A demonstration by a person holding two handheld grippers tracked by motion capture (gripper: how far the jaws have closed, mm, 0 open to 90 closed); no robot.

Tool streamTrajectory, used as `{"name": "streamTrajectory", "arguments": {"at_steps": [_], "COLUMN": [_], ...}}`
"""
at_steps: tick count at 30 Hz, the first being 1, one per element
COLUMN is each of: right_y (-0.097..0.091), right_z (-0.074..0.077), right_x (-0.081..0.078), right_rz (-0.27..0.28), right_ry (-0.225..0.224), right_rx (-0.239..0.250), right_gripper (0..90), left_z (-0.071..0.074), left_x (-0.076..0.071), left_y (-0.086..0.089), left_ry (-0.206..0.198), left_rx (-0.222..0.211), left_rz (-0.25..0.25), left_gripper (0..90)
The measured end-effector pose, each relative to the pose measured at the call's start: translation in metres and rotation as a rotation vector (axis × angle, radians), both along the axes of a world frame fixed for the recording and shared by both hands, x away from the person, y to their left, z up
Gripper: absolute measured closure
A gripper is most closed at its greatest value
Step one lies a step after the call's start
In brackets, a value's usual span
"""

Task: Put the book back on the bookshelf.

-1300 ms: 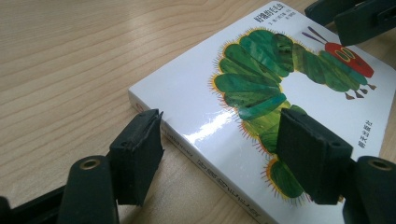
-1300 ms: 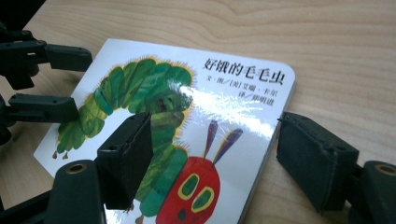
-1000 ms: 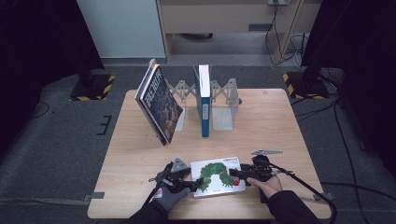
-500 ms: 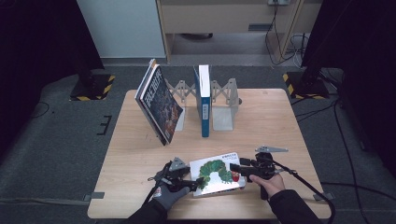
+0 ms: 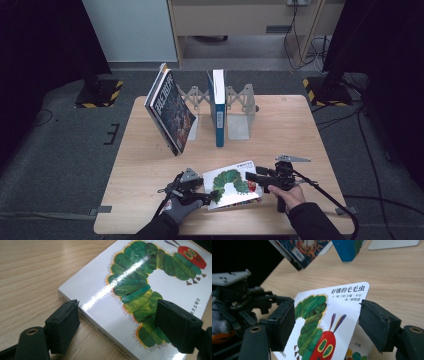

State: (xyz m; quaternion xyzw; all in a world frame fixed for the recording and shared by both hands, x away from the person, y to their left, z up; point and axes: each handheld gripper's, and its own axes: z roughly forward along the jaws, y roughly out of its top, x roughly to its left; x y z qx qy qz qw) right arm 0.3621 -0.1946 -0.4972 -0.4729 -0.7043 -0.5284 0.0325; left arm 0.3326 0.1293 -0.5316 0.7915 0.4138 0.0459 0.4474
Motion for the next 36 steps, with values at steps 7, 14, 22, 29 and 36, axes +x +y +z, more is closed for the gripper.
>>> {"name": "streamTrajectory", "arguments": {"at_steps": [7,14,22,29,36], "right_y": [-0.002,-0.004,-0.002,0.006,0.001], "right_z": [0.003,0.003,0.002,-0.004,-0.005], "right_x": [-0.002,-0.002,0.002,0.003,0.007], "right_rz": [-0.014,-0.024,-0.028,0.052,0.082], "right_ry": [0.006,0.058,0.086,0.128,0.124], "right_rx": [0.043,0.06,0.093,0.018,-0.044], "right_gripper": [31.4,32.6,38.5,47.2,63.9], "left_z": [0.0,0.0,-0.001,-0.001,0.0], "left_x": [0.0,0.0,0.002,0.001,0.001], "left_y": [0.0,0.0,0.0,-0.003,-0.003], "left_ry": [0.001,-0.003,-0.001,-0.013,-0.013], "left_rx": [-0.008,-0.012,-0.036,-0.031,-0.025], "left_rz": [0.0,0.001,0.005,-0.016,-0.018], "left_gripper": [18.0,18.1,17.9,18.5,19.9]}}
